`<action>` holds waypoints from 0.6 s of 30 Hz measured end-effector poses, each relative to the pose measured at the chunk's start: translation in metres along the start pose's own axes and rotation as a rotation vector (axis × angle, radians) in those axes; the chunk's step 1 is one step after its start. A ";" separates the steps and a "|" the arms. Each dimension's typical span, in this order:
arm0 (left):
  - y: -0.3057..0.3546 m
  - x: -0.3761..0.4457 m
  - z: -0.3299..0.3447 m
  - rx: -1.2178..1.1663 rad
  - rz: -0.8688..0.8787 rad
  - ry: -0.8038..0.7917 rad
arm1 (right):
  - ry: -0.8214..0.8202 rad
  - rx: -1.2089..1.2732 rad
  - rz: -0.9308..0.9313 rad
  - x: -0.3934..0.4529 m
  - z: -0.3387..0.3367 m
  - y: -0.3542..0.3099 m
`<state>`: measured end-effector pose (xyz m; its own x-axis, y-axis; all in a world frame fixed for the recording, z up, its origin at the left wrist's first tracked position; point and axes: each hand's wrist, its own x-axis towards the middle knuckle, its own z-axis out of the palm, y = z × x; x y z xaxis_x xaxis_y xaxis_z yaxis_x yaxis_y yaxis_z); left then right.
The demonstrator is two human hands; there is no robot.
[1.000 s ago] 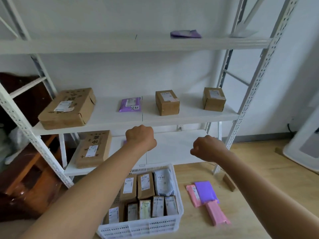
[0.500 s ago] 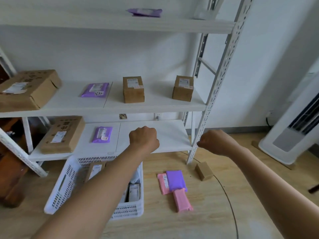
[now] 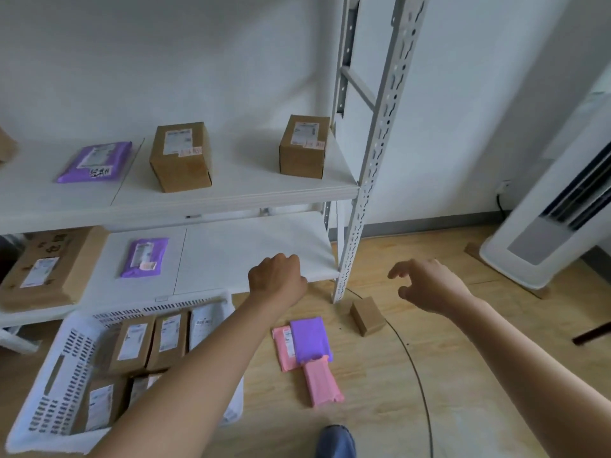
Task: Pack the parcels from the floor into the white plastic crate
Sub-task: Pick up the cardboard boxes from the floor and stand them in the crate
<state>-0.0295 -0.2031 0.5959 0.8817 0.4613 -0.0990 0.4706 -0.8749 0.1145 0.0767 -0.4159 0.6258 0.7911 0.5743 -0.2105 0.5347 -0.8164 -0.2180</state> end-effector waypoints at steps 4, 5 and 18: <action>0.022 0.068 0.028 -0.004 -0.025 0.014 | 0.018 0.001 0.007 0.067 -0.003 0.039; 0.029 0.081 0.033 -0.005 -0.026 0.007 | 0.016 0.005 0.006 0.082 -0.004 0.047; 0.122 0.206 0.155 -0.050 -0.110 -0.070 | -0.086 0.039 0.006 0.225 0.067 0.185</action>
<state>0.2042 -0.2374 0.4363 0.8209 0.5410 -0.1826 0.5670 -0.8103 0.1480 0.3333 -0.4335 0.4746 0.7647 0.5742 -0.2925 0.5172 -0.8176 -0.2529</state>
